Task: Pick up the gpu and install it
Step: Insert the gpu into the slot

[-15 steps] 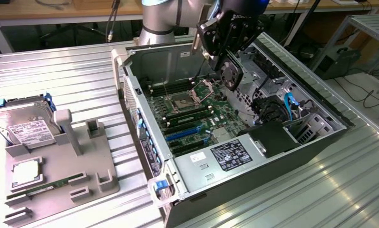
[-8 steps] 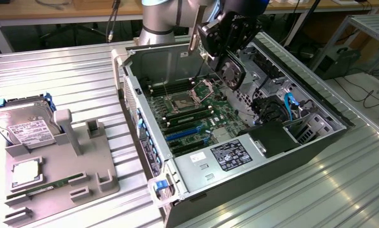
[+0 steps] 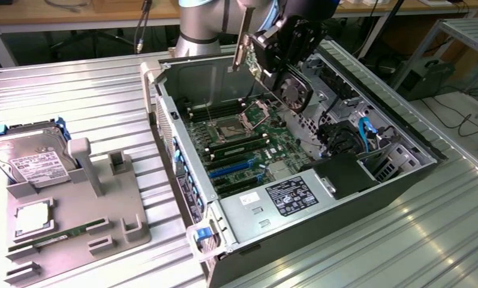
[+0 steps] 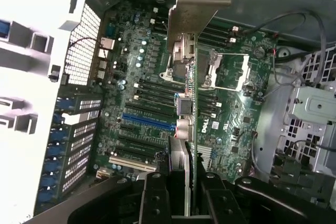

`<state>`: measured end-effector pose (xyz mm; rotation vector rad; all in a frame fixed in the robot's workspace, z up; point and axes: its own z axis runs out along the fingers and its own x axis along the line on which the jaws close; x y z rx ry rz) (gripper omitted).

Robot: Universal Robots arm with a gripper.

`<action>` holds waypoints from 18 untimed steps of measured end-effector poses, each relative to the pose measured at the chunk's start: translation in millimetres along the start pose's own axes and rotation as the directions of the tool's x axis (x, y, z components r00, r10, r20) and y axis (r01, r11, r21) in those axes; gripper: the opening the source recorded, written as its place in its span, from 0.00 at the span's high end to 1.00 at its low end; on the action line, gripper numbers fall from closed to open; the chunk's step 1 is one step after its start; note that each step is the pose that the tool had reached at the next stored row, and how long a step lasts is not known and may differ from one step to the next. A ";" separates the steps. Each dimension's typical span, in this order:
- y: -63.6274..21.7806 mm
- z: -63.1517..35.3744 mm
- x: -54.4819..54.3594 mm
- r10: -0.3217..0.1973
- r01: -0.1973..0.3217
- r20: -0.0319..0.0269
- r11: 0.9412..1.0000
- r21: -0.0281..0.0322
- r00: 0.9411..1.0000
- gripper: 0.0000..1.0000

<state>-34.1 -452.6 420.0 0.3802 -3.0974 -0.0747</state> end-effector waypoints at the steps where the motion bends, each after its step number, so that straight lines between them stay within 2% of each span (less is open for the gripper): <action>1: 0.0 0.0 0.0 -0.012 0.012 -0.001 1.000 0.000 1.000 0.72; 7: 0.0 0.0 0.0 -0.092 0.092 -0.004 0.996 0.001 0.996 0.72; 9: 0.0 0.0 0.0 -0.139 0.139 -0.007 0.990 0.001 0.990 0.72; 16: 0.0 0.0 0.0 -0.219 0.219 -0.011 0.976 0.001 0.976 0.72; 18: 0.0 0.0 0.0 -0.250 0.250 -0.013 0.968 0.001 0.968 0.72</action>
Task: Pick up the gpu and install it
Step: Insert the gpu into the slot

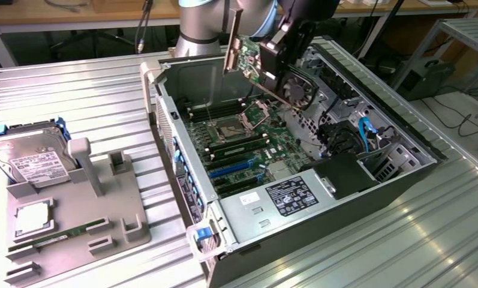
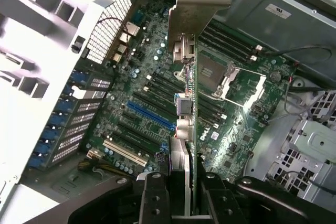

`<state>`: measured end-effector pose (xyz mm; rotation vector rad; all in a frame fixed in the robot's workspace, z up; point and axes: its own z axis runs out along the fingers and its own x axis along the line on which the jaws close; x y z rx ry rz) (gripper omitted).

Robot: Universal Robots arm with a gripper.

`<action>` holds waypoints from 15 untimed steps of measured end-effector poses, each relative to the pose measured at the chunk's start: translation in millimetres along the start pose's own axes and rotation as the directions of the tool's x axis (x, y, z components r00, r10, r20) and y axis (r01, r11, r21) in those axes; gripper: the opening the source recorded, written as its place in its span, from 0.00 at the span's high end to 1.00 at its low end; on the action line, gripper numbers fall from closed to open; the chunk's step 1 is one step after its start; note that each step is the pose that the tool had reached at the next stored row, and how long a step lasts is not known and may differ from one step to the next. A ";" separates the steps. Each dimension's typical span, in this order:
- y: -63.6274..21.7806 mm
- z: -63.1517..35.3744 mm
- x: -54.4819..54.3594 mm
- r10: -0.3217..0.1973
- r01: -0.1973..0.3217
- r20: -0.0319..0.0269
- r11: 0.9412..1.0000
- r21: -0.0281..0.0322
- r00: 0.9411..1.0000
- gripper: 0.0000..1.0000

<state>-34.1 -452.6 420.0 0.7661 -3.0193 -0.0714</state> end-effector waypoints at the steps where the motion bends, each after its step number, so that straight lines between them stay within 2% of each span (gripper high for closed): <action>1: 0.0 0.0 0.0 -0.020 0.020 -0.001 1.000 0.000 1.000 0.72; 9: 0.0 0.0 0.0 -0.121 0.121 -0.006 0.993 0.001 0.993 0.72; 13: 0.0 0.0 0.0 -0.166 0.166 -0.008 0.986 0.001 0.986 0.72; 15: 0.0 0.0 0.0 -0.195 0.195 -0.010 0.981 0.001 0.981 0.72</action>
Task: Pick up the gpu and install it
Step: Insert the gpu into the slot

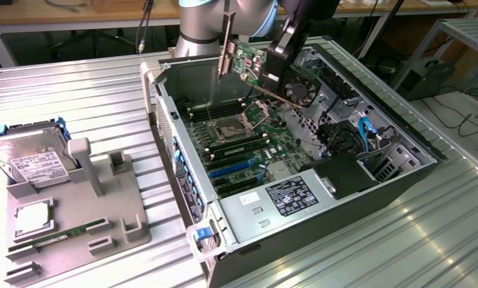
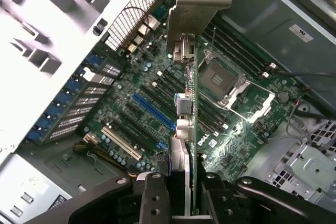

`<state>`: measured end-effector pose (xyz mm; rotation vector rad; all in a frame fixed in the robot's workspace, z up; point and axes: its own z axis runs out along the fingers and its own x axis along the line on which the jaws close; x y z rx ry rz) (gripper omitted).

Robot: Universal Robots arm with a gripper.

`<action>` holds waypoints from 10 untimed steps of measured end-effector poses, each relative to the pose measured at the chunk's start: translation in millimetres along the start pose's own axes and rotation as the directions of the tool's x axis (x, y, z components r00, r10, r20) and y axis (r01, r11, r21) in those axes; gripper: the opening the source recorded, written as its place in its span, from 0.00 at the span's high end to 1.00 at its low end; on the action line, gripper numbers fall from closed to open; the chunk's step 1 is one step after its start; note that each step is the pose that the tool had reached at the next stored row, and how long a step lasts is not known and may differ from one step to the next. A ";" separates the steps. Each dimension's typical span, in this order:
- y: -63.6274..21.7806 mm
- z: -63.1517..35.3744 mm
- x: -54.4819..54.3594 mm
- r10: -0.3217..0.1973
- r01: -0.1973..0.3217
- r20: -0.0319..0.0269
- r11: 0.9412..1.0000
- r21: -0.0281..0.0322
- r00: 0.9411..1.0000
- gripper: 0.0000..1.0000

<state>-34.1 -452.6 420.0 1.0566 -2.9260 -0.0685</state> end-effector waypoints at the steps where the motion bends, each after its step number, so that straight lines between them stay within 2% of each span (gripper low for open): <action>1: 0.0 0.0 0.0 -0.011 0.011 -0.001 1.000 0.000 1.000 0.72; 10: 0.0 0.0 0.0 -0.110 0.110 -0.005 0.994 0.001 0.994 0.72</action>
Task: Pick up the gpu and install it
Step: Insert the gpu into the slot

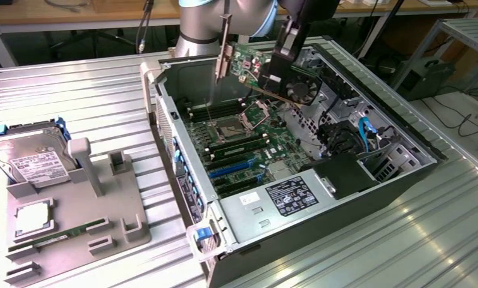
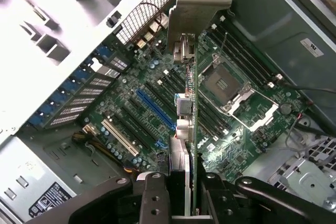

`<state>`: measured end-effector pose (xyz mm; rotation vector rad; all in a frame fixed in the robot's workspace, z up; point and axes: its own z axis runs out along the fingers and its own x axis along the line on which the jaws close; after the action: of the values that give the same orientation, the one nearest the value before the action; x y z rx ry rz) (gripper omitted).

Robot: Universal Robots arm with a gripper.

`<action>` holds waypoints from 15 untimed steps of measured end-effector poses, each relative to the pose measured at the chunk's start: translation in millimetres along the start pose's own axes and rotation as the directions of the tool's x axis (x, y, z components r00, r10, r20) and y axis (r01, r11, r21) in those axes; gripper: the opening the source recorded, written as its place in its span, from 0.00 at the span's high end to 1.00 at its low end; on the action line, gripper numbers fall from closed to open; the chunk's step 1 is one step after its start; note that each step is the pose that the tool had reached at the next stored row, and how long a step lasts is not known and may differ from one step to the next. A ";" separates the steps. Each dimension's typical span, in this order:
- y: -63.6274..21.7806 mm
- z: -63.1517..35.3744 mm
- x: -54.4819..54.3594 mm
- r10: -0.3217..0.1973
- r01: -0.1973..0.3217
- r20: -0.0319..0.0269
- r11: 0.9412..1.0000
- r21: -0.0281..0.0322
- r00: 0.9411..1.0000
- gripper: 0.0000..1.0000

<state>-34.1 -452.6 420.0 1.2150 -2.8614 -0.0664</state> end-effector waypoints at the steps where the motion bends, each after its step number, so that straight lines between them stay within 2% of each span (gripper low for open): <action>1: 0.0 0.0 0.0 -0.012 0.012 -0.001 1.000 0.000 1.000 0.72; 8: 0.0 0.0 0.0 -0.097 0.097 -0.005 0.995 0.001 0.995 0.72; 15: 0.0 0.0 0.0 -0.183 0.183 -0.010 0.983 0.001 0.983 0.72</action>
<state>-34.1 -452.6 420.0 1.4716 -2.7341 -0.0615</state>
